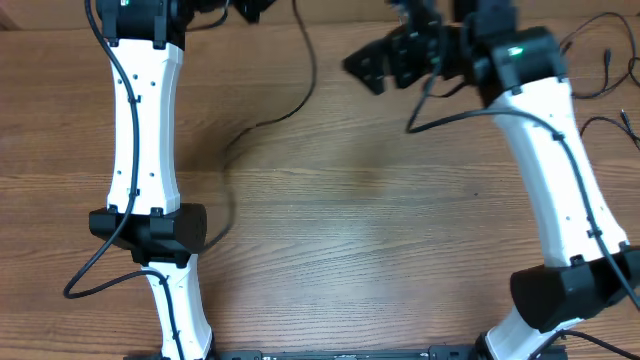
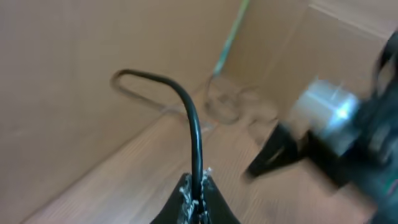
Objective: Untangle cables
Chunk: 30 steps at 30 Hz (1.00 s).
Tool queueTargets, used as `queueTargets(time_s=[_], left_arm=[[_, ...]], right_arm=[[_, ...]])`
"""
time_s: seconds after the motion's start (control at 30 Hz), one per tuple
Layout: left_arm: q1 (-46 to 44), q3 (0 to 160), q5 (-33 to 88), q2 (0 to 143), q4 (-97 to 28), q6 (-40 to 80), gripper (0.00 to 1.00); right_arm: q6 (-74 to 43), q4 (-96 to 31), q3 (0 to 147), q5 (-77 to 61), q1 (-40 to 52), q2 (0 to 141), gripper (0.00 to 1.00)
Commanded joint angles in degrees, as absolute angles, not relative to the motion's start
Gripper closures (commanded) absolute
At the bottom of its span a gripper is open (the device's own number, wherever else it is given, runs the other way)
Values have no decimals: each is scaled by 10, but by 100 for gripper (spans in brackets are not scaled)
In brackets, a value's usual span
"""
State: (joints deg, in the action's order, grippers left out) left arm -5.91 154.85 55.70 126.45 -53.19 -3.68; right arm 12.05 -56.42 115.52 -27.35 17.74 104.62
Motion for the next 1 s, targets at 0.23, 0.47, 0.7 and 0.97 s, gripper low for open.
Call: queueTargets(time_s=[0.23,0.47,0.7,0.97], left_arm=[[-65,1559,772,1251,-395,283,96],[-64,1559,790,1250,-357,323,96],[-67,1559,886,1250,-360,122,0],[-90,1559,552,1242,-545,-90,0]], right_arm=[[166,-541,1157,-176,220,1033,21],[166,-545,1155,-176,220,1042,96],[145,-566,1207,35,220,992,96],[133,-571,1277,133,148,909,96]])
